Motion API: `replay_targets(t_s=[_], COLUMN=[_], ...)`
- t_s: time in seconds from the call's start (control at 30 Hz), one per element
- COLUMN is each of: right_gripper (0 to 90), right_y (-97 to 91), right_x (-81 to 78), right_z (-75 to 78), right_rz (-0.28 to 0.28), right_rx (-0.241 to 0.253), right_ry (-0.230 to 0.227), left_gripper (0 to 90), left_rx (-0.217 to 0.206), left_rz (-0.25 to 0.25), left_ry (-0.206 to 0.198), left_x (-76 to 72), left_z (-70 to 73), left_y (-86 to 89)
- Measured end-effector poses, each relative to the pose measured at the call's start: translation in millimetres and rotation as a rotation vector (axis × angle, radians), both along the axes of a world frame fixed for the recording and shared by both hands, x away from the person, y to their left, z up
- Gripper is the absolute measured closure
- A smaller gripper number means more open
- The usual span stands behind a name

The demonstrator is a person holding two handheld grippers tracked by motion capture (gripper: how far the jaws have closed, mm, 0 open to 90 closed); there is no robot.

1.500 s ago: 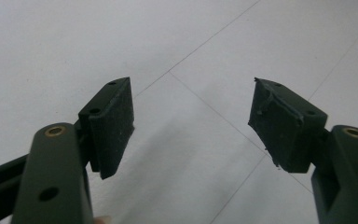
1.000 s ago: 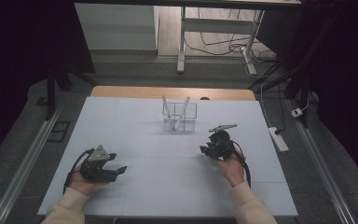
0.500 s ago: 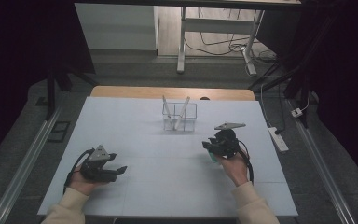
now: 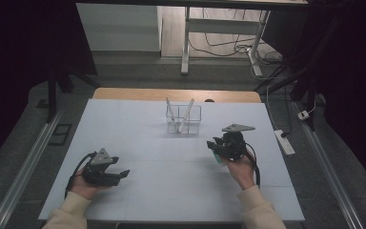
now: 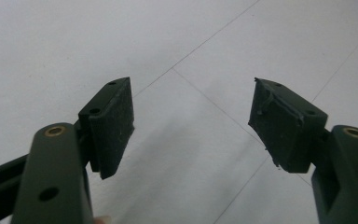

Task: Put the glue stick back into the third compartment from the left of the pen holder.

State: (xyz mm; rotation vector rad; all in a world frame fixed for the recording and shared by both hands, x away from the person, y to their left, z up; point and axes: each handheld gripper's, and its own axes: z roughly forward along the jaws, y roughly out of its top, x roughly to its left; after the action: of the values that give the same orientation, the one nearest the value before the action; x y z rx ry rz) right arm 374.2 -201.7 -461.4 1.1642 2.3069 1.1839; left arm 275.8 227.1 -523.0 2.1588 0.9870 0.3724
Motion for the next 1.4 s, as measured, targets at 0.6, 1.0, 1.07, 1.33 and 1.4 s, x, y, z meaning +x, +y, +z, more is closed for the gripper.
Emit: replay_targets(t_s=[0.6, 1.0, 1.07, 1.33, 1.4], right_gripper=[64.5, 64.5, 64.5, 64.5, 64.5], right_y=[-3.7, -4.6, -4.8, -0.9, 0.3], right_x=[0.8, 5.4, 6.5, 10.1, 11.1], right_z=[5.3, 12.1, 13.7, 18.6, 20.2], right_rz=[0.005, -0.008, -0.008, -0.004, -0.001], right_rx=[0.050, 0.093, 0.098, 0.124, 0.128], right_ry=[-0.061, -0.093, -0.096, -0.121, -0.126], left_gripper=[30.6, 30.6, 30.6, 30.6, 30.6], left_rx=[0.002, -0.001, -0.001, 0.001, 0.000], left_rz=[0.003, 0.008, 0.008, 0.007, 0.007], left_ry=[-0.001, -0.004, -0.005, -0.005, -0.005], left_x=[0.1, 0.1, -0.1, 0.0, 0.1], left_z=[0.1, 0.8, 1.2, 1.1, 1.0], left_y=[0.5, 1.7, 1.9, 1.6, 1.8])
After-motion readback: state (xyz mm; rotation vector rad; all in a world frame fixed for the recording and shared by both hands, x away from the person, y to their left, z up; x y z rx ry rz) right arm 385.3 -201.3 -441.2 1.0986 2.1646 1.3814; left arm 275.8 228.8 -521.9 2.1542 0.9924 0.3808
